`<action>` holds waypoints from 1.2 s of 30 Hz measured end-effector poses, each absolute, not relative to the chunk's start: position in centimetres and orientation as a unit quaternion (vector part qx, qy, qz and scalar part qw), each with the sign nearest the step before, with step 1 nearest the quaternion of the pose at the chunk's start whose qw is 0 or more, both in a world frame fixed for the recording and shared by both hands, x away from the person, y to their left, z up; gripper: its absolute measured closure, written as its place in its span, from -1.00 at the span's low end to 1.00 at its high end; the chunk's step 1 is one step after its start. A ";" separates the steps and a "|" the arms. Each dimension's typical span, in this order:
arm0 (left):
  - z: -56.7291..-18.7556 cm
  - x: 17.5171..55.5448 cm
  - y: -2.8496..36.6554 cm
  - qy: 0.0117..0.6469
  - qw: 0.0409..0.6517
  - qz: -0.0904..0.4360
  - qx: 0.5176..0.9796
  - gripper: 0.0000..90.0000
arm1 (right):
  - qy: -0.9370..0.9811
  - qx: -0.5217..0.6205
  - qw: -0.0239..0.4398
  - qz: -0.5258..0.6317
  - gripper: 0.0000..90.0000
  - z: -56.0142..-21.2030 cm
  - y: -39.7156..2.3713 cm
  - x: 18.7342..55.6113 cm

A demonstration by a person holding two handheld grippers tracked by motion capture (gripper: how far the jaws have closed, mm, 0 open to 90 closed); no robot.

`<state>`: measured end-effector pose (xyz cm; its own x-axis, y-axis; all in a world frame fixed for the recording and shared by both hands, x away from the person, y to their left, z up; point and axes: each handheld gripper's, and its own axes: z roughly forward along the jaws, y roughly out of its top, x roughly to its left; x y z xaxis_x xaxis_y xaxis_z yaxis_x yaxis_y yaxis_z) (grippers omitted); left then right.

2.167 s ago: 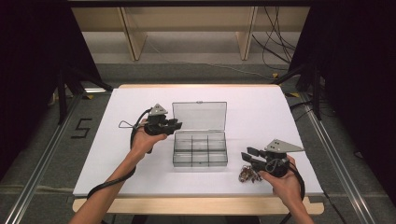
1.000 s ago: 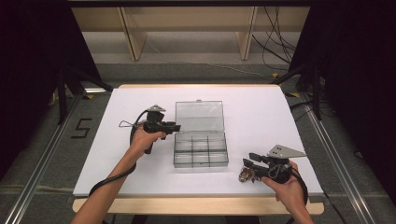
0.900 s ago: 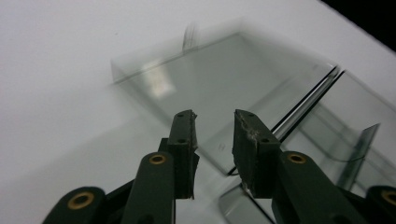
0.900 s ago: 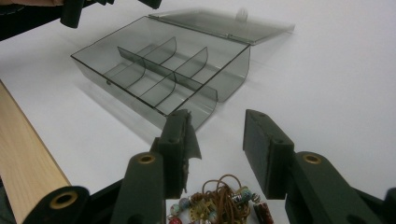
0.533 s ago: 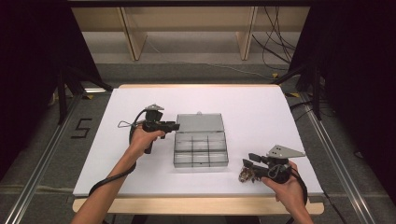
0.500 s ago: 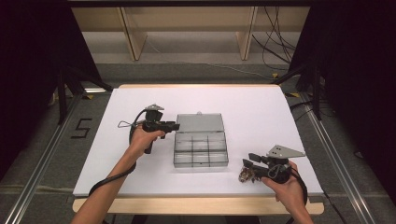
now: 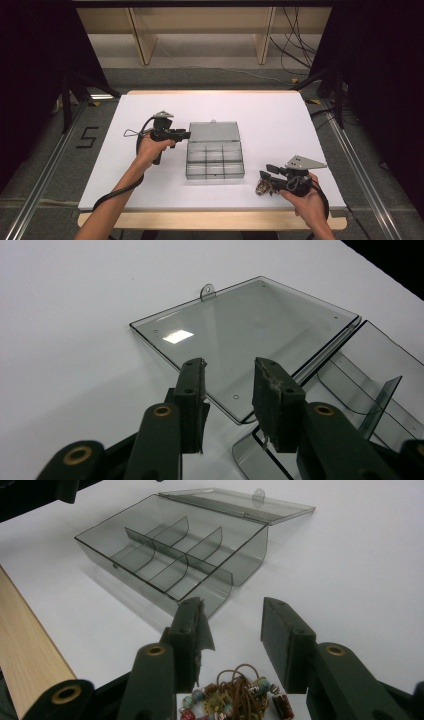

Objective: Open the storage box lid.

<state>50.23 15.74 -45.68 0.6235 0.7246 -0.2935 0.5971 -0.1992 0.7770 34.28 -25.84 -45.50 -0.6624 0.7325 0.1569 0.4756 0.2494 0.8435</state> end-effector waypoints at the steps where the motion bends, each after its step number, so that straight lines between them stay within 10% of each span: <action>1: -45.5 50.1 15.8 0.430 0.467 0.069 0.770 0.43 | 0.779 0.384 0.135 0.478 0.36 -45.6 -25.8 34.4; 36: -44.2 44.4 16.4 0.405 0.458 0.070 0.788 -0.12 | 0.776 0.414 0.132 0.457 -0.09 -45.9 -26.2 34.3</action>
<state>44.39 16.44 -44.17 0.6621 0.7023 -0.2616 0.5748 -0.2518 0.7786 34.26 -26.18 -45.94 -0.6228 0.7630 0.1729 0.5210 0.2397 0.8192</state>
